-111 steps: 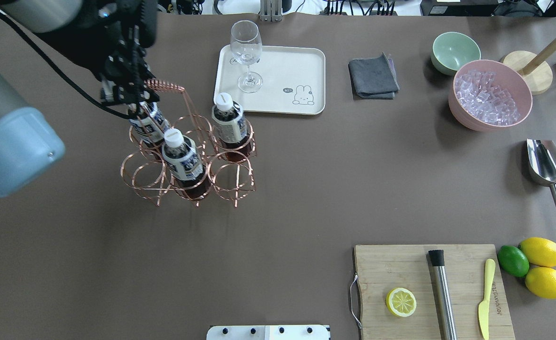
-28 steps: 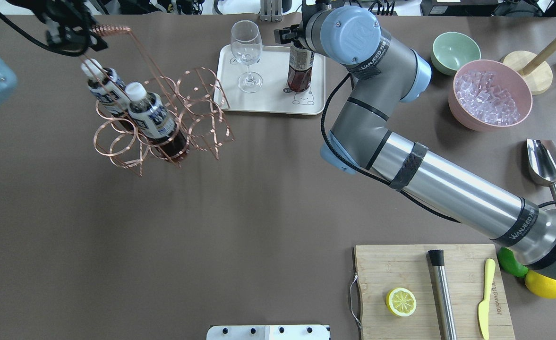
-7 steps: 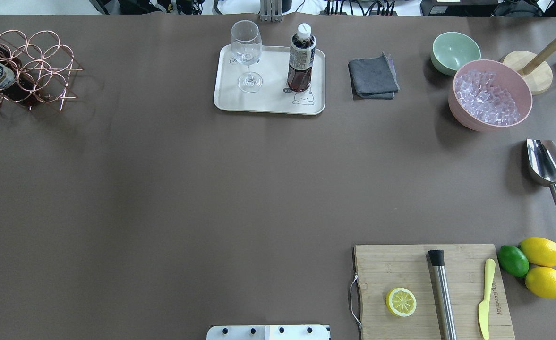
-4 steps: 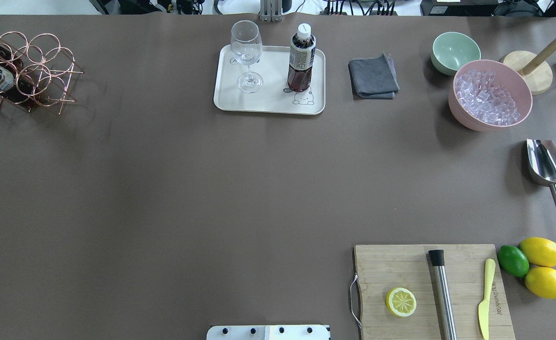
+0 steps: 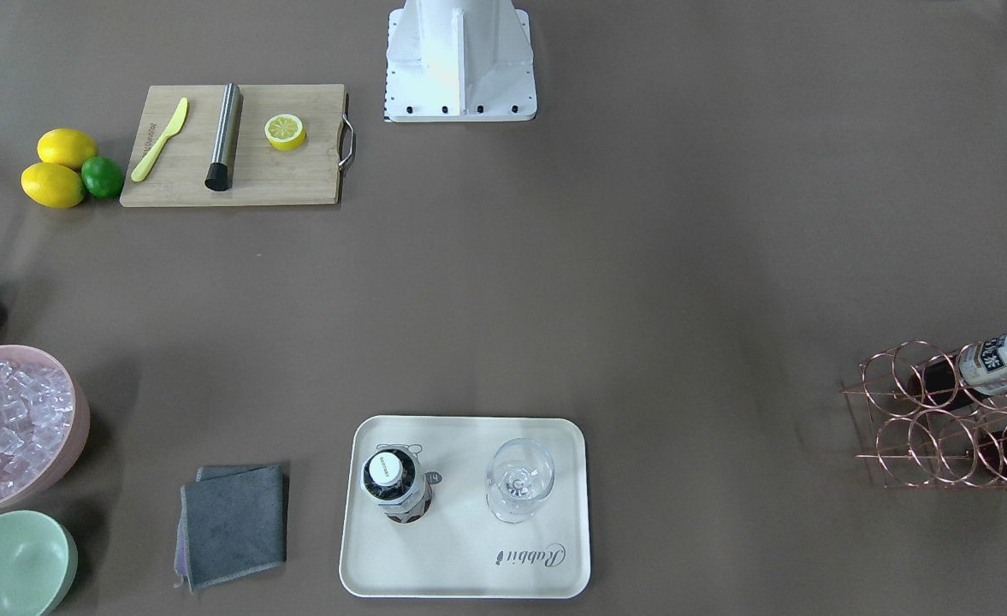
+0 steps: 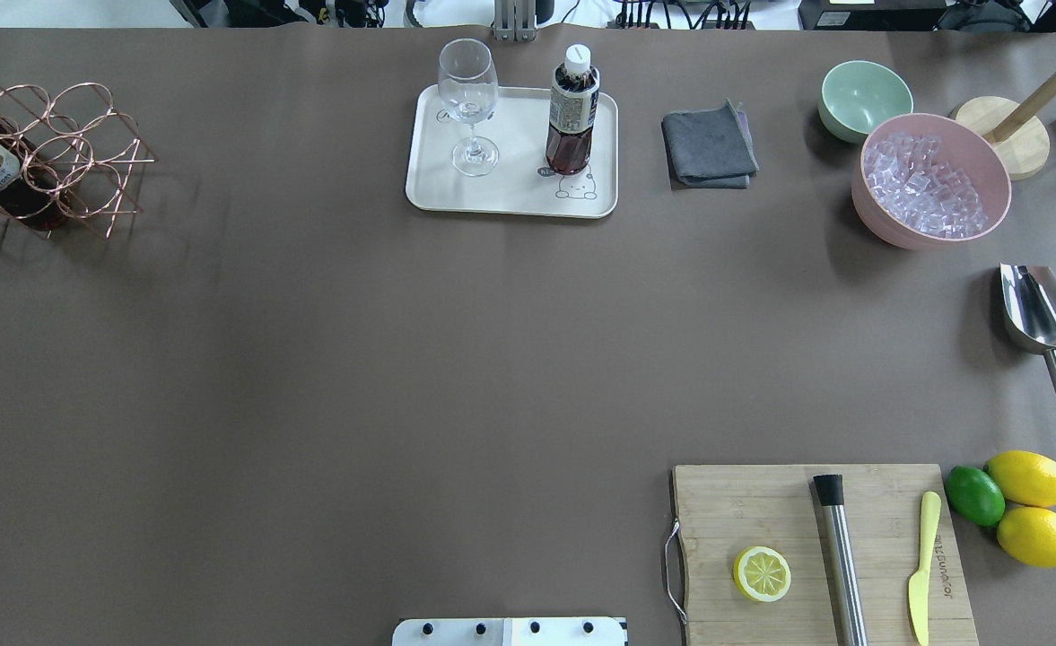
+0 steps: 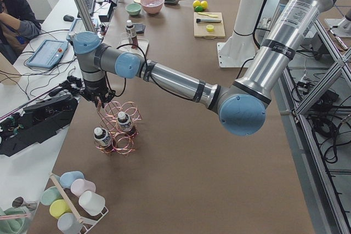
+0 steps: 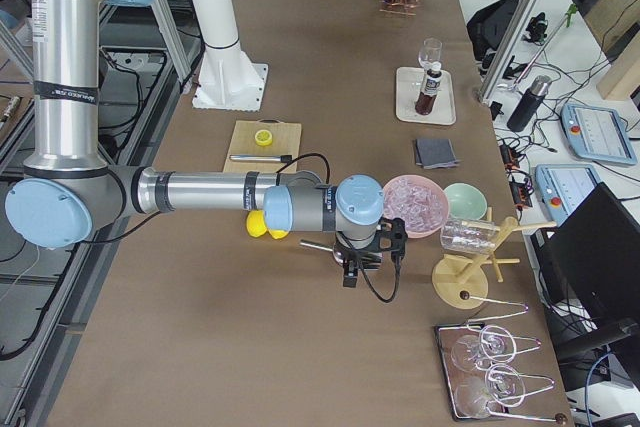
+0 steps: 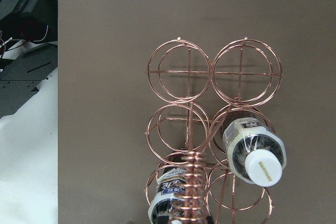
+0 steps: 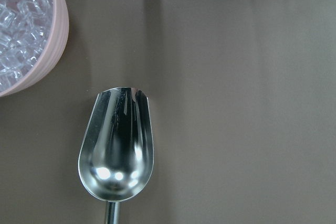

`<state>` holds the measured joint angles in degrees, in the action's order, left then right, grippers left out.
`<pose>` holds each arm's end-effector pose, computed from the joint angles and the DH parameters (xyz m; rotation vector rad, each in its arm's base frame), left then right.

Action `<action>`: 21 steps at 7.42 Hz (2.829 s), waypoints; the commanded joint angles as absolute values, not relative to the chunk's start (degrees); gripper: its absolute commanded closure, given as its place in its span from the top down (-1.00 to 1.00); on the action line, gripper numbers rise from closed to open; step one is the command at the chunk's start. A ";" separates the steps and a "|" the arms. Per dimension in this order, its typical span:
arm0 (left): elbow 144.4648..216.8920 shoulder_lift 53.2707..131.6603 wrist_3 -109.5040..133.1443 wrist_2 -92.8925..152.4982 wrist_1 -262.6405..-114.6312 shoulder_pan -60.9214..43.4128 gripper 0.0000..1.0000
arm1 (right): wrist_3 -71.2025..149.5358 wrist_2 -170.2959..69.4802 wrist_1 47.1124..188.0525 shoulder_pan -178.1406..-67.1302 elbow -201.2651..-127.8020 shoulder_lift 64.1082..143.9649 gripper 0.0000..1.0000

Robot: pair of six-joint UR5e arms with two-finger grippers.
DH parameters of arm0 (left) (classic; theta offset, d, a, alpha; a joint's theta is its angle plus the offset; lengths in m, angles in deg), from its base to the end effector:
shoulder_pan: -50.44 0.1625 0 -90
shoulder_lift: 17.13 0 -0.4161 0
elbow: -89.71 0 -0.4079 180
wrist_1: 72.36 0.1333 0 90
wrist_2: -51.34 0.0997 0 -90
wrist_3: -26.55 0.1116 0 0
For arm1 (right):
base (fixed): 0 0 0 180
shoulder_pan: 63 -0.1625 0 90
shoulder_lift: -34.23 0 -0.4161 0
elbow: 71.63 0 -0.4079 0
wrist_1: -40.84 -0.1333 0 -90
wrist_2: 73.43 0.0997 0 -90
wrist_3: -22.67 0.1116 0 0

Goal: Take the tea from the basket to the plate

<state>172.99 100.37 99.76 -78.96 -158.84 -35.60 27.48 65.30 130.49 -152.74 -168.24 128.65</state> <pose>-0.0130 -0.6965 0.4386 0.6911 0.4472 1.3831 0.0472 -0.4786 0.6309 0.0040 -0.8515 0.0557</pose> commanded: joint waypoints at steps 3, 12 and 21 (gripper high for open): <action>173.82 99.68 99.76 -78.92 -158.84 -35.52 -1.00 | 27.59 64.65 130.92 -152.83 -168.31 128.97 1.00; 176.27 97.75 99.50 -79.36 -158.67 -35.52 0.96 | 34.09 64.38 130.92 -152.74 -168.22 129.06 1.00; 193.25 77.47 63.34 -92.51 -141.71 -48.88 0.96 | 34.18 62.36 131.01 -151.07 -168.48 128.71 1.00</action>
<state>192.02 83.16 74.54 -89.33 -142.11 -48.69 34.10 62.75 130.93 -151.23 -168.37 128.68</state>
